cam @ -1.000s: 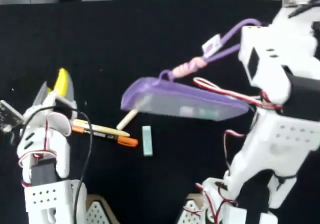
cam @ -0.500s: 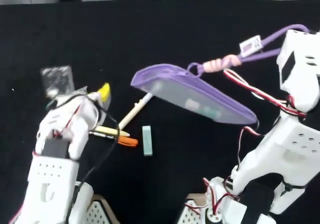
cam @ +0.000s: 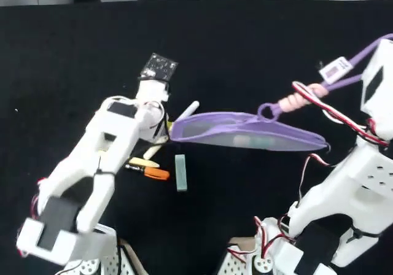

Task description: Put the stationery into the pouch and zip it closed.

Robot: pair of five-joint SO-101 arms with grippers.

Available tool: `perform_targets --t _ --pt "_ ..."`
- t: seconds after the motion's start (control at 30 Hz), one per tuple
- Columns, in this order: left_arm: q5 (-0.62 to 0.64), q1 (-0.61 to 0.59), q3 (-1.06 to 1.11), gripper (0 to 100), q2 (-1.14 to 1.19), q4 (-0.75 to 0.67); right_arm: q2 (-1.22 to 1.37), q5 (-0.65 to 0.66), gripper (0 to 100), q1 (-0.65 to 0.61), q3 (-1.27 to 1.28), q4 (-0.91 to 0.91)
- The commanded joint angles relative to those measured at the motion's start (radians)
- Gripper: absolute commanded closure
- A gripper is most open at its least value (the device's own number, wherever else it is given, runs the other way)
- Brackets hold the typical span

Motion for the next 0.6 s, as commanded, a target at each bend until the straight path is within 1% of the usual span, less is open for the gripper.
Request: perform_targets --t 0.0,0.1,0.2,0.3,0.47,0.57 --pt "-0.012 0.012 -0.108 80 0.084 0.0 0.002 -0.018 98.6 0.035 -0.05 -0.041" --pt "-0.015 0.03 -0.113 80 0.12 0.0 0.004 -0.018 98.6 0.029 -0.05 -0.052" --pt "-0.071 0.064 -0.105 80 0.137 0.0 0.004 -0.02 98.6 0.029 -0.05 -0.092" --pt "-0.083 0.094 -0.104 80 0.143 0.0 0.004 -0.02 98.5 0.031 -0.056 -0.109" --pt "-0.086 0.097 -0.113 80 0.198 -0.002 0.004 -0.017 98.5 0.037 -0.048 -0.11" --pt "-0.083 0.097 -0.114 80 0.244 -0.029 0.004 -0.014 98.5 0.038 -0.048 -0.109"
